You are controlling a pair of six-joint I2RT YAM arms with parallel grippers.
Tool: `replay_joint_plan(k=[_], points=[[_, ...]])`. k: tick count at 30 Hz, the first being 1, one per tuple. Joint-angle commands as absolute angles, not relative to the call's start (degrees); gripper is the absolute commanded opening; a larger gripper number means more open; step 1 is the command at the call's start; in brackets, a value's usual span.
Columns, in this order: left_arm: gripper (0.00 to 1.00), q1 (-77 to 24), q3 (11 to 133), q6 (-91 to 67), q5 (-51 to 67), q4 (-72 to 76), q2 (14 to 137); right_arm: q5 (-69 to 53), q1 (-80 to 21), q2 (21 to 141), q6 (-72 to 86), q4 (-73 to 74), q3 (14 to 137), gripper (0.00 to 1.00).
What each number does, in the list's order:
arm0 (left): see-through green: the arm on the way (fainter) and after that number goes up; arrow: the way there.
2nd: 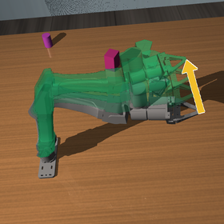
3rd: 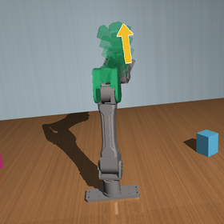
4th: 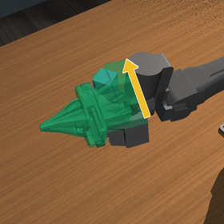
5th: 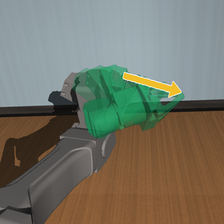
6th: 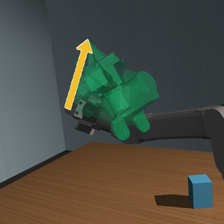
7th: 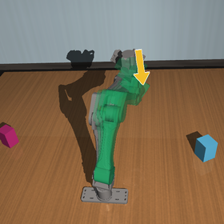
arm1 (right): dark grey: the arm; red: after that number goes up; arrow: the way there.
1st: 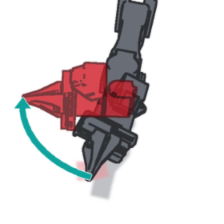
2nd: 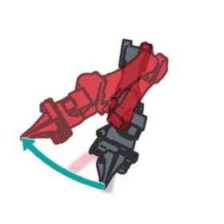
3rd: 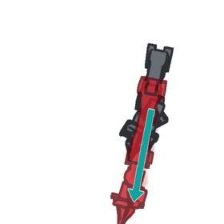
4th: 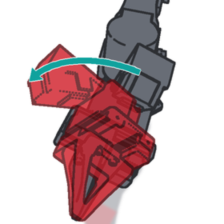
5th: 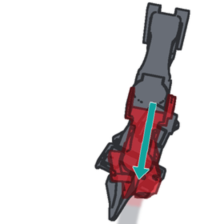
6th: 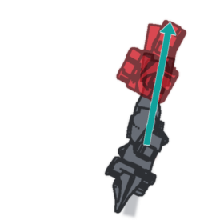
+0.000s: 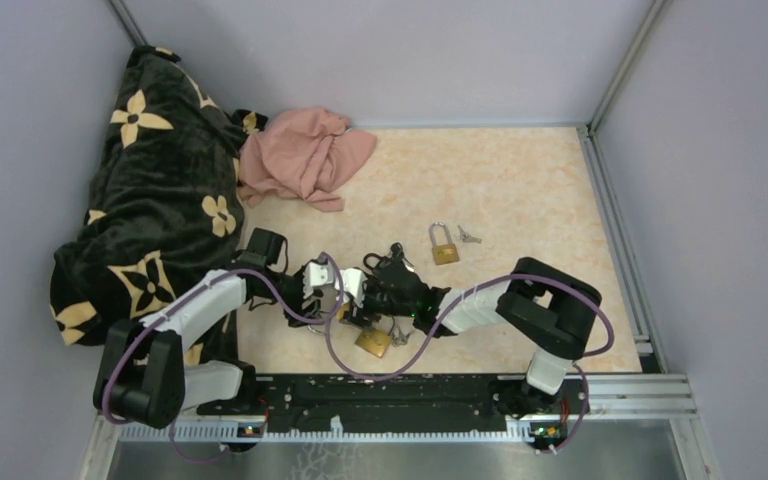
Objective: Lock with the key
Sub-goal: Pick up the lock from the center of the board.
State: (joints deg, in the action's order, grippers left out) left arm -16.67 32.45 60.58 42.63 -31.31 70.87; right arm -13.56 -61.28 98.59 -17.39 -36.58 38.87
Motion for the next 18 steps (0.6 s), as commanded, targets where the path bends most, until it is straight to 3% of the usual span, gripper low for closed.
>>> replay_joint_plan(k=[1, 5, 13, 16, 18], points=[[0.73, -16.0, 38.43, 56.03, 47.87, -33.97, 68.83, -13.7, -60.48, 92.48, -15.47, -44.2, 39.99, 0.07], [0.73, -15.95, 37.51, 56.85, 53.09, -36.11, 68.84, -12.99, -60.38, 90.98, -15.41, -43.74, 39.39, 0.07], [0.75, -15.99, 36.77, 56.43, 50.06, -33.33, 69.54, -12.54, -60.38, 85.78, -14.6, -43.4, 37.97, 0.07], [0.64, -16.12, 36.88, 56.64, 50.63, -33.4, 69.5, -12.63, -60.45, 84.62, -14.37, -43.63, 37.5, 0.07], [0.48, -16.38, 36.96, 56.81, 51.7, -33.48, 69.33, -13.1, -60.4, 84.53, -14.21, -43.77, 37.44, 0.07]])
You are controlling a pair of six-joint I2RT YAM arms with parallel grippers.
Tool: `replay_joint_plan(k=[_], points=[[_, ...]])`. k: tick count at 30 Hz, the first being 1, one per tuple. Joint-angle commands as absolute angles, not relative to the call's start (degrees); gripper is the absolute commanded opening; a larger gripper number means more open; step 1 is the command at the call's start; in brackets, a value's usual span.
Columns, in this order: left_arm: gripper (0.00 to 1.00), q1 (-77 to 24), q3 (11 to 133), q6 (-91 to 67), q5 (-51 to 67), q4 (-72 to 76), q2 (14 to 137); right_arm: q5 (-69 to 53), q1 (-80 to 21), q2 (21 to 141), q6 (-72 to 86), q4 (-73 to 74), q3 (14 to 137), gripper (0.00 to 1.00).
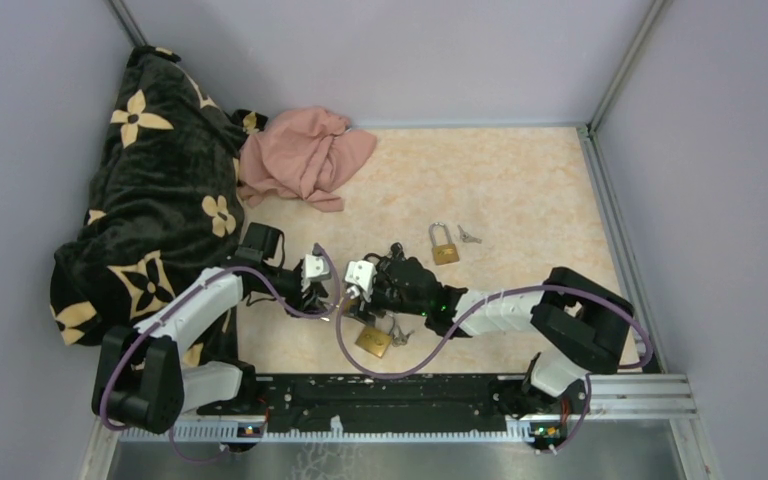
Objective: Lock with the key
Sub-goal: Pick up the lock from the center of the board.
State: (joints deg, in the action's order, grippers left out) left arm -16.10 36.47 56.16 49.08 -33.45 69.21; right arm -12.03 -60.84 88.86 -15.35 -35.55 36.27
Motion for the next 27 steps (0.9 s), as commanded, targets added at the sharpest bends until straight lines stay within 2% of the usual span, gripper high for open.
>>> replay_joint_plan(k=[1, 4, 5, 7, 8, 10, 11, 12, 13, 22, 27], points=[[0.36, -16.47, 37.26, 56.77, 52.36, -33.51, 69.14, -13.41, -60.38, 84.59, -14.09, -43.79, 37.44, 0.07], [0.06, -16.7, 38.2, 56.53, 53.98, -33.82, 68.36, -13.93, -60.39, 84.55, -14.09, -43.07, 37.53, 0.07], [0.0, -16.7, 38.48, 56.43, 53.99, -33.84, 68.01, -13.89, -60.36, 84.45, -14.3, -42.5, 37.53, 0.07], [0.0, -16.7, 39.35, 55.51, 53.69, -33.75, 67.57, -15.15, -60.0, 84.25, -14.67, -40.1, 38.18, 0.13], [0.0, -16.7, 39.82, 54.82, 53.67, -33.63, 67.23, -16.37, -59.49, 83.97, -14.69, -37.8, 38.75, 0.24], [0.0, -16.66, 40.81, 53.11, 54.17, -33.64, 66.5, -19.19, -58.41, 82.97, -14.39, -32.2, 39.94, 0.56], [0.0, -16.69, 41.28, 52.28, 54.65, -33.62, 66.08, -20.49, -57.64, 82.21, -13.85, -29.99, 40.28, 0.69], [0.0, -16.68, 41.71, 51.27, 54.98, -33.38, 65.47, -21.52, -56.91, 81.25, -13.05, -28.56, 40.29, 0.91], [0.0, -16.7, 42.16, 50.11, 55.36, -33.13, 64.84, -23.04, -56.04, 80.15, -12.36, -27.62, 39.99, 0.98], [0.0, -16.7, 45.27, 40.76, 58.85, -32.43, 58.73, -43.82, -49.04, 71.26, -8.4, -19.21, 39.88, 0.98], [0.0, -16.7, 45.87, 29.74, 62.47, -28.04, 54.41, -46.31, -46.04, 68.05, 2.66, -32.82, 35.09, 0.97]])
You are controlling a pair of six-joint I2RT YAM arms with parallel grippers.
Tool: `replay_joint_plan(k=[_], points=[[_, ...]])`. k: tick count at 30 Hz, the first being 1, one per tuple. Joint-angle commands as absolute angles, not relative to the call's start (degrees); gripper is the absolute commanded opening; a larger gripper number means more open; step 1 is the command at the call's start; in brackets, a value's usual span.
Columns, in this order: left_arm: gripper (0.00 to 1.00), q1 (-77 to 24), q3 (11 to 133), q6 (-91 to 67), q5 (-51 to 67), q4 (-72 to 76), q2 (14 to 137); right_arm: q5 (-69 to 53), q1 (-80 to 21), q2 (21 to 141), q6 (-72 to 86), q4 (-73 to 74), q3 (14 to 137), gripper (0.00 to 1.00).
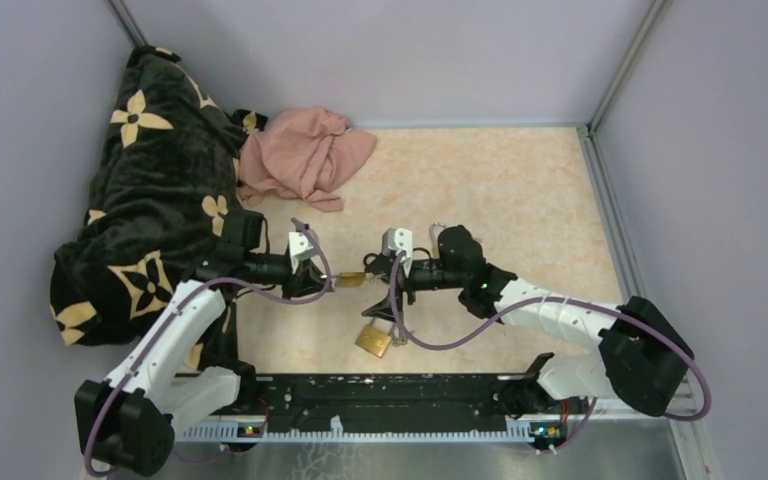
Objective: Lock with the key
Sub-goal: Pick up the lock from the center of the board, then lock the lock.
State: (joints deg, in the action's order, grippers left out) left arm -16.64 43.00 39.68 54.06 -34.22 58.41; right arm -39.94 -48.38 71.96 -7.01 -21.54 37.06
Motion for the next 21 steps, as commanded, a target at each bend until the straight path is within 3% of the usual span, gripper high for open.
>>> replay_joint_plan(k=[1, 12, 21], points=[[0.0, -16.7, 45.65, 27.74, 63.03, -26.64, 53.23, -45.14, -45.83, 67.45, 4.08, -35.45, 34.15, 0.97], [0.0, -16.69, 37.64, 11.59, 67.42, -6.54, 45.2, -37.94, -49.27, 69.18, 9.91, -44.05, 35.02, 0.86], [0.0, -16.73, 36.05, 8.72, 68.52, -2.37, 44.06, -40.51, -49.92, 73.83, 13.75, -45.35, 37.52, 0.46]])
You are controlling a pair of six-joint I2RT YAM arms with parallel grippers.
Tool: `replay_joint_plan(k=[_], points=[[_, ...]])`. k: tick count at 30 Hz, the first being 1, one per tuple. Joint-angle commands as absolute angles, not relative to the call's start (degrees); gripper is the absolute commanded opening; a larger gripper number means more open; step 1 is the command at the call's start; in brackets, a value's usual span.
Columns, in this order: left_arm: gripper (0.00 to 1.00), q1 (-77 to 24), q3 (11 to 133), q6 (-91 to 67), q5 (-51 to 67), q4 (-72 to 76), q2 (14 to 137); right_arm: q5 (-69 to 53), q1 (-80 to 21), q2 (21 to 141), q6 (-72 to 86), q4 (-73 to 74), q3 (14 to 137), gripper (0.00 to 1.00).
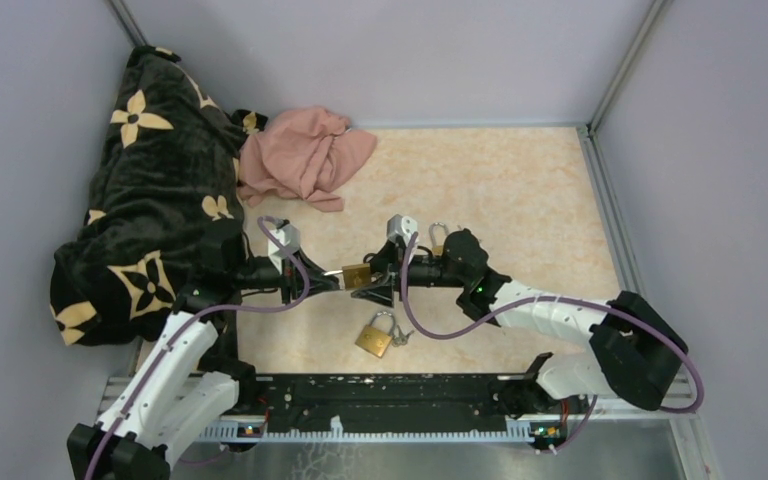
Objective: Lock with the key
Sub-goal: Lock the lock.
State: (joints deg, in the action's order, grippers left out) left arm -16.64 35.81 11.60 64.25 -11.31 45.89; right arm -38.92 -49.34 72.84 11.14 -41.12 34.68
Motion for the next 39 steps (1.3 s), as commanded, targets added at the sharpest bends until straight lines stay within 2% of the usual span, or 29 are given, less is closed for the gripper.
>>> replay_joint_plan(k=[1, 3, 10, 11, 13, 17, 18, 20, 22, 25, 28, 33, 39], points=[[0.0, -16.77, 35.86, 8.5, 68.73, -1.93, 44.04, -40.57, -49.92, 74.05, 14.36, -45.92, 37.48, 0.41], [0.0, -16.79, 35.26, 7.82, 68.98, -1.19, 43.99, -40.89, -49.93, 74.52, 15.82, -48.31, 37.2, 0.35], [0.0, -16.87, 34.11, 5.84, 69.05, 2.32, 43.97, -42.23, -49.92, 77.05, 20.06, -54.12, 37.28, 0.23], [0.0, -16.87, 33.98, 5.85, 69.03, 2.44, 43.98, -42.24, -49.92, 77.14, 20.42, -54.28, 37.34, 0.18], [0.0, -16.94, 33.69, 5.39, 69.05, 2.94, 43.86, -41.65, -49.92, 77.13, 20.72, -54.21, 37.36, 0.0], [0.01, -16.96, 32.7, 2.79, 69.62, 5.16, 43.49, -40.25, -49.39, 75.76, 21.71, -54.21, 36.74, 0.0], [0.13, -16.92, 32.49, 1.54, 69.57, 5.64, 43.38, -40.1, -48.76, 75.25, 22.54, -54.49, 36.6, 0.0], [0.47, -16.73, 31.98, 0.13, 69.08, 5.42, 43.19, -40.57, -47.33, 73.83, 24.45, -55.34, 36.33, 0.0], [0.57, -16.54, 31.29, 0.09, 68.52, 4.39, 42.78, -41.08, -46.55, 72.01, 24.91, -55.61, 36.22, 0.0], [0.59, -16.2, 30.24, -2.51, 66.93, 4.19, 42.06, -42.23, -46.32, 69.31, 23.18, -51.77, 37.07, 0.0], [0.58, -16.09, 29.29, -5.47, 65.65, 6.78, 41.68, -43.58, -46.26, 67.25, 22.1, -50.79, 37.35, 0.0], [0.54, -16.08, 27.24, -13.84, 66.53, 18.48, 41.87, -44.61, -46.25, 66.19, 21.17, -49.56, 38.22, 0.0], [0.66, -16.08, 26.46, -15.05, 69.09, 23.56, 41.75, -44.14, -46.19, 66.52, 20.01, -47.83, 38.91, 0.0]])
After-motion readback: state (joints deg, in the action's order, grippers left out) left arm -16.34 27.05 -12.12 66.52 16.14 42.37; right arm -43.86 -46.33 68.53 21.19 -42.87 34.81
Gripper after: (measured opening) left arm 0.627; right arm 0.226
